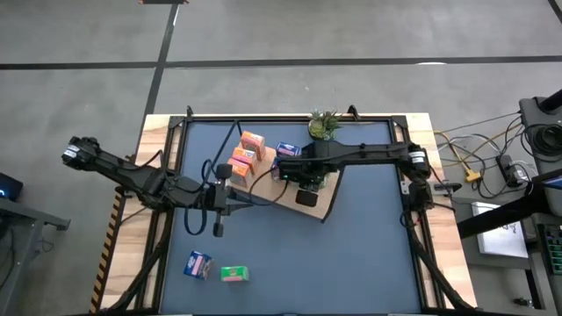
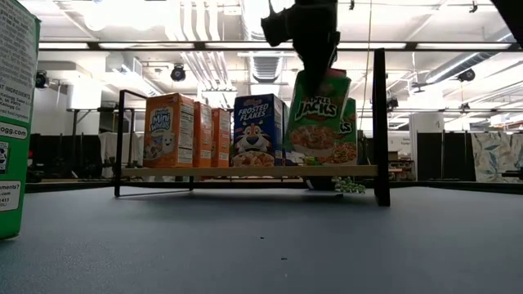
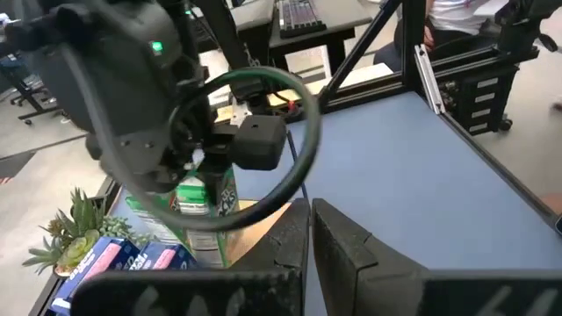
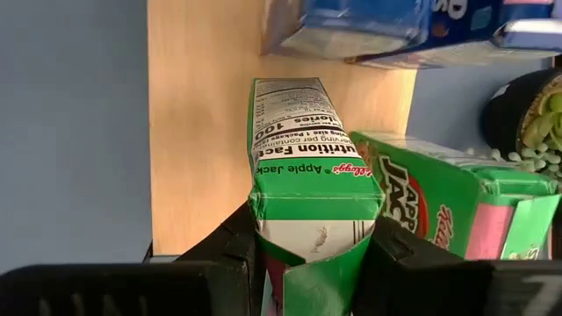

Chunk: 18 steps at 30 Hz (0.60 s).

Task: Stack cereal on shelf
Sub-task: Put the right green cereal box on the shelf aligned with other green cereal box

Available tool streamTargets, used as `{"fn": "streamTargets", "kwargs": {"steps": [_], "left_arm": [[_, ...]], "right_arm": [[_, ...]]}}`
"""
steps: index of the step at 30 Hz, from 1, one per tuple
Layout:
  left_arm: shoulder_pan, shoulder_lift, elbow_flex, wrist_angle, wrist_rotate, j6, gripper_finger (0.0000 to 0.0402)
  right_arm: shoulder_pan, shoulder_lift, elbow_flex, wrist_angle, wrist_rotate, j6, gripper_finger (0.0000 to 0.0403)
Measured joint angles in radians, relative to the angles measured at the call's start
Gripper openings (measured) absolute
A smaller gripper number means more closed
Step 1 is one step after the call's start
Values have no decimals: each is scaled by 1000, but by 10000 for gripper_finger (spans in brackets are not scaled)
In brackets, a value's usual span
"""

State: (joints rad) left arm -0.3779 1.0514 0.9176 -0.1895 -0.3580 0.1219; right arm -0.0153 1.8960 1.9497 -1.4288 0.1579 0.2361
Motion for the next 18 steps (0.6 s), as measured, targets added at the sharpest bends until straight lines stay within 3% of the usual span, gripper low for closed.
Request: {"fn": "streamTargets", "kwargs": {"steps": [10, 18], "left_arm": [[0, 0, 0, -14, 1, 0, 1], [0, 0, 0, -21, 0, 0, 1]], "right_arm": [[-18, 54, 27, -42, -10, 40, 103], [-18, 63, 27, -39, -9, 29, 162]]}}
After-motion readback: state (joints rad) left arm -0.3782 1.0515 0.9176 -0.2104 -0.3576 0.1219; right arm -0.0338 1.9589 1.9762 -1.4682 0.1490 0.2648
